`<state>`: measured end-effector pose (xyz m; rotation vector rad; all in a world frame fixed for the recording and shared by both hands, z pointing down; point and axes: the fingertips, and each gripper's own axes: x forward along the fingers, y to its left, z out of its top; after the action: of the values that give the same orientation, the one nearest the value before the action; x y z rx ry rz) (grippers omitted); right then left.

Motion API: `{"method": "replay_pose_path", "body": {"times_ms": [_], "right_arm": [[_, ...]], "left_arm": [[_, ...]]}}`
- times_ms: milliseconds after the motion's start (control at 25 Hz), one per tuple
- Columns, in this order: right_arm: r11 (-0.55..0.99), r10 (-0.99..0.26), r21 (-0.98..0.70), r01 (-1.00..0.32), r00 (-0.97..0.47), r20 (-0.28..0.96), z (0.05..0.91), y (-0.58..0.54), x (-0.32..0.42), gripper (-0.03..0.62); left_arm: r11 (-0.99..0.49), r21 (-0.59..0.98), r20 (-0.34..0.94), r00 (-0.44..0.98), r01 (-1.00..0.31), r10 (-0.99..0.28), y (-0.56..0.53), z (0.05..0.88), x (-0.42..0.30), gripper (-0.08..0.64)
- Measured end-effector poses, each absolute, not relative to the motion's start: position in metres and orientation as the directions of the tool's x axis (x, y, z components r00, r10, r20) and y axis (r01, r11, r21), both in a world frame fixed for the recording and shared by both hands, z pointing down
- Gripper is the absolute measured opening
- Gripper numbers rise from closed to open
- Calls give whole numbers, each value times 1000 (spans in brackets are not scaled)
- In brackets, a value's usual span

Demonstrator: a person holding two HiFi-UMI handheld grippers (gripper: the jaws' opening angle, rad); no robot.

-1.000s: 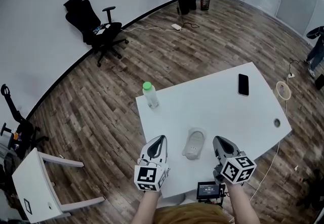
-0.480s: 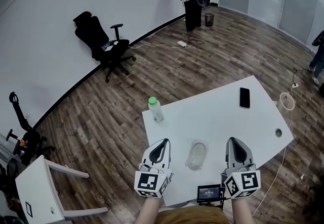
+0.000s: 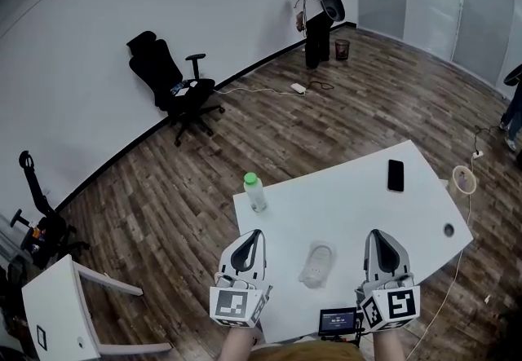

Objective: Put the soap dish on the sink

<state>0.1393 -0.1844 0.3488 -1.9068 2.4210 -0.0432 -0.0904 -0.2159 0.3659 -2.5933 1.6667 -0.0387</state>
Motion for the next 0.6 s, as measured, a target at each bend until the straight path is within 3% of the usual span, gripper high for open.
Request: {"method": "replay_pose_path", "body": {"times_ms": [600], "right_arm": [[247, -969, -38, -968, -247, -18, 350, -192, 132, 8]], "left_arm": [[-395, -73, -12, 397, -916, -918, -217, 366, -97, 8]]}}
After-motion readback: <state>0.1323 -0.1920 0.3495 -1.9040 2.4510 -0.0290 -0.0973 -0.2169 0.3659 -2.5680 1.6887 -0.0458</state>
